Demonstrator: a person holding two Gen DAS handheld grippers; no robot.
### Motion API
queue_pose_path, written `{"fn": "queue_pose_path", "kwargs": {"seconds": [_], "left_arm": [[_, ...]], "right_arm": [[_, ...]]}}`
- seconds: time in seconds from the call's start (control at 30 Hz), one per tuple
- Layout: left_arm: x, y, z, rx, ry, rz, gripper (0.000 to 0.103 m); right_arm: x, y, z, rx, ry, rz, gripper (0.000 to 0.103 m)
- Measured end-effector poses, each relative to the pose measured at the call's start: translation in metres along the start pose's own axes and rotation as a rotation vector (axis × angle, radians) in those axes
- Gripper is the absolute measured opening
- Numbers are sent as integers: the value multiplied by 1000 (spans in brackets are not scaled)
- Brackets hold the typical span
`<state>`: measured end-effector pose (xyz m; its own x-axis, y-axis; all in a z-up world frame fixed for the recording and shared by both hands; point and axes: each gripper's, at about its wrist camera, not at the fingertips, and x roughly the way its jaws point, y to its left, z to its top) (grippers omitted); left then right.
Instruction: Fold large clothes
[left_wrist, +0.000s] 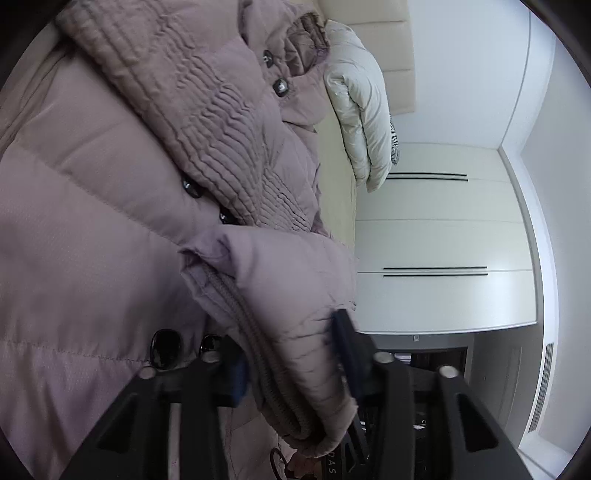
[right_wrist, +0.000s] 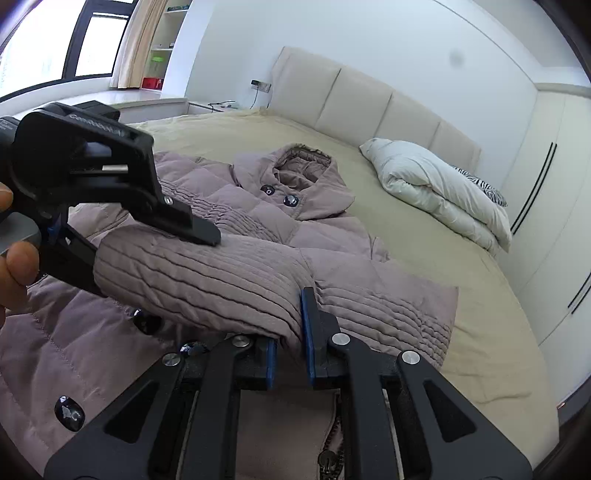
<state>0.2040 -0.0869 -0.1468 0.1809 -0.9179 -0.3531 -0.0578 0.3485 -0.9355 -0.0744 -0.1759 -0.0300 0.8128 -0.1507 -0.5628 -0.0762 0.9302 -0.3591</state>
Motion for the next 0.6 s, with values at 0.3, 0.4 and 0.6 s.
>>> {"fn": "queue_pose_path", "kwargs": {"seconds": [0.3, 0.4, 0.6], "left_arm": [[-67, -90, 64, 294, -204, 128, 18], [-102, -106, 87, 371, -300, 194, 18], [-121, -48, 123, 375, -349, 467, 18]], "right_arm": [[-21, -57, -21, 396, -70, 245, 70], [-16, -93, -39, 574, -41, 283, 70], [18, -150, -74, 860, 20, 292, 70]]}}
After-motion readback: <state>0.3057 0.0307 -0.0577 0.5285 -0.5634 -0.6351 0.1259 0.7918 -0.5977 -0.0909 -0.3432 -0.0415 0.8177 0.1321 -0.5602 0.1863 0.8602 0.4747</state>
